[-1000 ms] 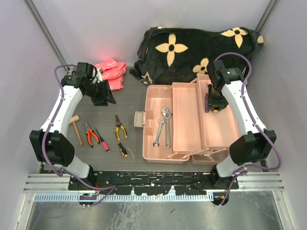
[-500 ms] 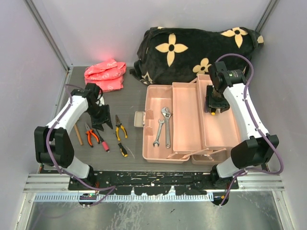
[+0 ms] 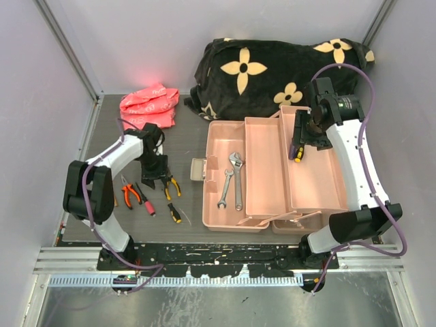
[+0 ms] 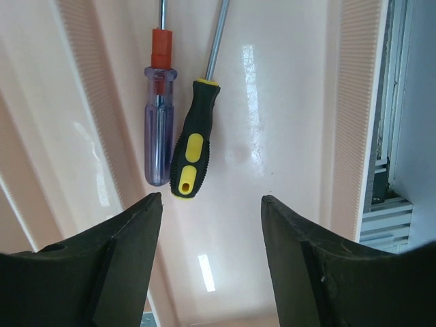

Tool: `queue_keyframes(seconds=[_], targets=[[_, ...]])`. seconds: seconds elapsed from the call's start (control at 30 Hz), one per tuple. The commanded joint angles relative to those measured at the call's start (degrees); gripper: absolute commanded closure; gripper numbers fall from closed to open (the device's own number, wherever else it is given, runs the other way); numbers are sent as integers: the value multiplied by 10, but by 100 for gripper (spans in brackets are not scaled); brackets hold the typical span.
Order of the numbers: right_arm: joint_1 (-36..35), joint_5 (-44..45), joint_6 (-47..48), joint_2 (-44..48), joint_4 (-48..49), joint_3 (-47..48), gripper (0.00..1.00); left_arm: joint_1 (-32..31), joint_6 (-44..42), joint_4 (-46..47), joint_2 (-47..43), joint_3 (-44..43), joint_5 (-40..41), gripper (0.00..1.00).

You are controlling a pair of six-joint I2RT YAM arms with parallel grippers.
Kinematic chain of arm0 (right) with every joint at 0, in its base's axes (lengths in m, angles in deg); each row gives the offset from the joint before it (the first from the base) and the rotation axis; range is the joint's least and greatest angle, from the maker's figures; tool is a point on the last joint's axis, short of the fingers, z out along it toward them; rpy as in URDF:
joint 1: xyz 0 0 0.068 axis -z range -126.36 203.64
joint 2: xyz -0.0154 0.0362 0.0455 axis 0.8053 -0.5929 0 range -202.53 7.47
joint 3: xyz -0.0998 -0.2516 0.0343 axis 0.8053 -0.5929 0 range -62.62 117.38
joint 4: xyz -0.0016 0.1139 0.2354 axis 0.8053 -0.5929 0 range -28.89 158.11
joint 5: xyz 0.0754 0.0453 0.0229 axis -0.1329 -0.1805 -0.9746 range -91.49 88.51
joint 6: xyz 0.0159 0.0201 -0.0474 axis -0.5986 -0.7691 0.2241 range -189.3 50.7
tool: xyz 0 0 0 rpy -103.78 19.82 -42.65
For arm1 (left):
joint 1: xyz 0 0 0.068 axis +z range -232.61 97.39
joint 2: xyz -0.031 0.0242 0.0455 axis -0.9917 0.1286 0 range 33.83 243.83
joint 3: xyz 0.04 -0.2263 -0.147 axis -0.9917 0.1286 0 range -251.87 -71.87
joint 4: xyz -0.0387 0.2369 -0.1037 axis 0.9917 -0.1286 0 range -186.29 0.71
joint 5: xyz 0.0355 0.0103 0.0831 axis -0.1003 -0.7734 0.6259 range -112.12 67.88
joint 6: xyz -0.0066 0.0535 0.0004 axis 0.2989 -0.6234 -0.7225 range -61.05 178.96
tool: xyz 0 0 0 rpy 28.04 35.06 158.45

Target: Pack the tool kit

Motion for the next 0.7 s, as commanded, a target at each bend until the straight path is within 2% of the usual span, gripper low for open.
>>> queue_keyframes(seconds=[0.0,0.27,0.43,0.53,0.6,0.67], targets=[[1,-25,-11,42,-12,46,35,-4,-2,39,32,-11,26,52],[2,-48,-14,66,-4,55,35,-22,-3,75,95,-26,40,60],[1,-62,-12,81,1,51,35,-28,-4,87,124,-42,46,61],[1,-63,-12,88,7,39,35,-28,-7,90,134,-42,41,67],[1,-64,-12,89,9,35,34,-28,-9,94,133,-35,39,75],[1,-67,-13,91,13,32,35,-28,-11,96,130,-28,35,96]])
